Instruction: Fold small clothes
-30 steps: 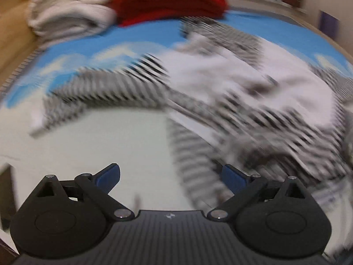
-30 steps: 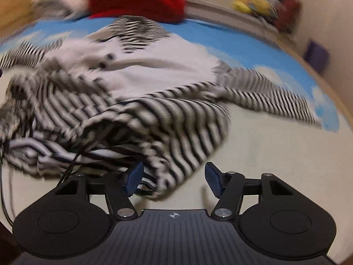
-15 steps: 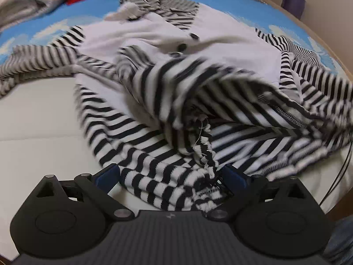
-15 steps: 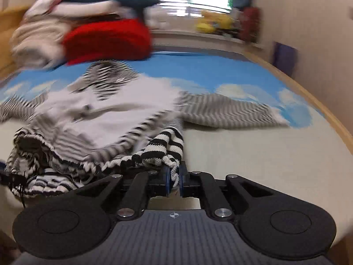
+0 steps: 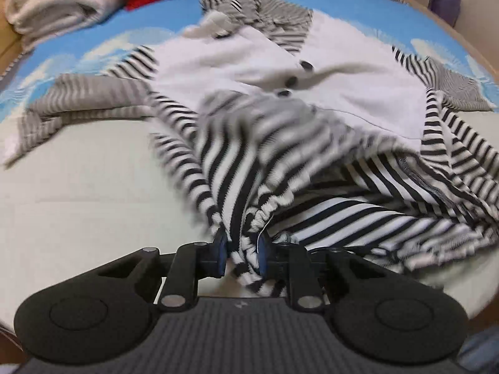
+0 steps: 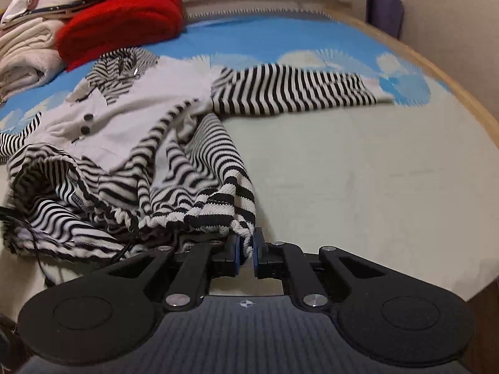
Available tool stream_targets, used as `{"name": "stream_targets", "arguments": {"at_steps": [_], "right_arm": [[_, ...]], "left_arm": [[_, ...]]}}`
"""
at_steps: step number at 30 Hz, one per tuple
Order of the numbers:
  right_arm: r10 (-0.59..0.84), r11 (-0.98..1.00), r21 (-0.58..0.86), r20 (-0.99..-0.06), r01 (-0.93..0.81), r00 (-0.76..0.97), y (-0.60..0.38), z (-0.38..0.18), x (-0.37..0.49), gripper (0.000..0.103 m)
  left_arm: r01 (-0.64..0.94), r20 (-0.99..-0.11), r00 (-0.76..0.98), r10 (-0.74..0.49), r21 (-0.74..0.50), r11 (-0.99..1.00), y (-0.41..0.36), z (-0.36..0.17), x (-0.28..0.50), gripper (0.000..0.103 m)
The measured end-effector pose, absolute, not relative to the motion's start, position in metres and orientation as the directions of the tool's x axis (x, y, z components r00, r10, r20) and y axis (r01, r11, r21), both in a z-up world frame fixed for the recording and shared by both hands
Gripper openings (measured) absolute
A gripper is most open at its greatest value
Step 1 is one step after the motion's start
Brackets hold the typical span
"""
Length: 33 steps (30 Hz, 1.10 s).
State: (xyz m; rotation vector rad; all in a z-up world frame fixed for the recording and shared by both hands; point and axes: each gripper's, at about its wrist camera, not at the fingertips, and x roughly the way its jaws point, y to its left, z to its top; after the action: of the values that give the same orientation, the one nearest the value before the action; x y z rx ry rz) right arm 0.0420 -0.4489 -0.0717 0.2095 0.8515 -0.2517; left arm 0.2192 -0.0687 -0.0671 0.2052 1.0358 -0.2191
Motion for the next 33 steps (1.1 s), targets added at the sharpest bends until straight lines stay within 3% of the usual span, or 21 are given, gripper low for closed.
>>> {"name": "stream_targets", "arguments": {"at_steps": [2, 5, 7, 8, 9, 10, 12, 14, 18, 22, 26, 30, 33], "right_arm": [[-0.119, 0.955, 0.085, -0.77, 0.285, 0.627, -0.449, -0.071, 0.035, 0.007], [-0.115, 0.972, 0.036, -0.791, 0.233, 0.601, -0.442, -0.077, 0.031, 0.009], [-0.102, 0.985, -0.01, -0.837, 0.172, 0.538, -0.434, -0.089, 0.033, 0.03], [-0.14, 0.986, -0.075, -0.857, 0.148, 0.497, -0.427, -0.098, 0.035, 0.049], [-0.191, 0.98, -0.14, -0.854, 0.141, 0.485, -0.422, -0.103, 0.035, 0.058], [-0.225, 0.974, -0.179, -0.842, 0.139, 0.49, -0.419, -0.102, 0.034, 0.06], [-0.218, 0.974, -0.144, -0.82, 0.178, 0.529, -0.425, -0.089, 0.028, 0.061], [-0.187, 0.974, -0.067, -0.782, 0.218, 0.595, -0.433, -0.072, 0.017, 0.061], [-0.162, 0.966, 0.026, -0.714, 0.257, 0.681, -0.445, -0.046, 0.003, 0.062], [-0.221, 0.951, -0.008, -0.714, 0.308, 0.665, -0.449, -0.037, -0.009, 0.065], [-0.065, 0.936, 0.208, -0.69, 0.283, 0.721, -0.468, -0.018, -0.017, 0.065], [0.075, 0.901, 0.369, -0.652, 0.229, 0.755, -0.487, -0.01, 0.039, 0.068], [0.119, 0.825, 0.468, -0.693, 0.317, 0.711, -0.518, -0.028, 0.12, 0.068]], "left_arm": [[0.252, -0.858, 0.512, -0.043, 0.103, 0.962, -0.037, -0.059, 0.197, 0.015], [0.252, -0.888, 0.455, -0.071, 0.052, 0.966, -0.009, -0.072, 0.178, 0.017], [0.262, -0.896, 0.442, -0.04, 0.086, 0.961, -0.007, -0.086, 0.169, 0.023], [0.26, -0.9, 0.431, -0.063, 0.057, 0.964, -0.006, -0.091, 0.168, 0.028], [0.262, -0.903, 0.418, -0.097, 0.017, 0.965, -0.004, -0.091, 0.168, 0.037], [0.268, -0.897, 0.415, -0.152, -0.039, 0.963, -0.002, -0.088, 0.168, 0.043], [0.263, -0.867, 0.463, -0.185, -0.065, 0.963, 0.002, -0.076, 0.167, 0.078], [0.257, -0.827, 0.521, -0.212, -0.085, 0.963, 0.011, -0.06, 0.165, 0.093], [0.219, -0.805, 0.553, -0.214, -0.108, 0.97, 0.027, -0.048, 0.168, 0.093], [0.169, -0.816, 0.547, -0.187, -0.111, 0.979, 0.039, -0.053, 0.177, 0.093], [0.101, -0.835, 0.519, -0.184, -0.154, 0.983, 0.04, -0.068, 0.208, 0.093], [0.003, -0.842, 0.509, -0.18, -0.207, 0.978, 0.04, -0.078, 0.251, 0.093], [-0.027, -0.833, 0.528, -0.164, -0.209, 0.978, 0.039, -0.081, 0.275, 0.093]]}}
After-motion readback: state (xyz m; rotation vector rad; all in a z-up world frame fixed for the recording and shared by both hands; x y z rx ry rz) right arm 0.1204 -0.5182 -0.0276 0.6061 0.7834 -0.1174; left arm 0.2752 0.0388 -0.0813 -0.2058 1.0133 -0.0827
